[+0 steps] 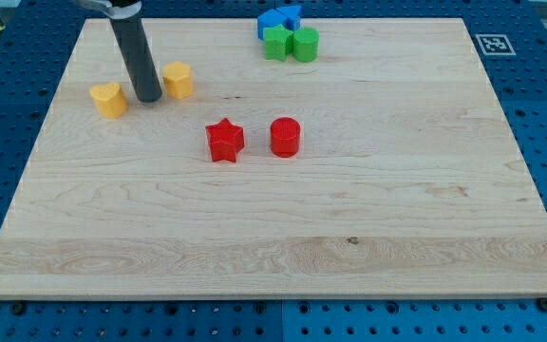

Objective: Move the yellow hexagon towards the top center of the board

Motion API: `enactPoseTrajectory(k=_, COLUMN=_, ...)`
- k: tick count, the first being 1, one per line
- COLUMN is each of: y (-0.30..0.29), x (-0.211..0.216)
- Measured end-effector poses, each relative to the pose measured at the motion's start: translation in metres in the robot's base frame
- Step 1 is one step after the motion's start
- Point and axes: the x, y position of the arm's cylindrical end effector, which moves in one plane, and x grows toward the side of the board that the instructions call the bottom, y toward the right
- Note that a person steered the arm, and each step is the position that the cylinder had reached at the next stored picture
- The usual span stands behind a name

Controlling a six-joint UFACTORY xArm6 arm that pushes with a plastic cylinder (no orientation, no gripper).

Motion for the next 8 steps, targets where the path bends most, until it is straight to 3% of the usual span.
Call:
enactPoseTrajectory(k=1, y=0.006, x=0.006)
enactPoseTrajectory(k=3, y=0.02, x=-0.038)
enactPoseTrajectory(k=5, y=-0.08, x=-0.04)
enactPoseTrajectory(k=6, y=-0.127, x=-0.034)
enactPoseTrajectory(k=8, y=-0.099, x=0.023)
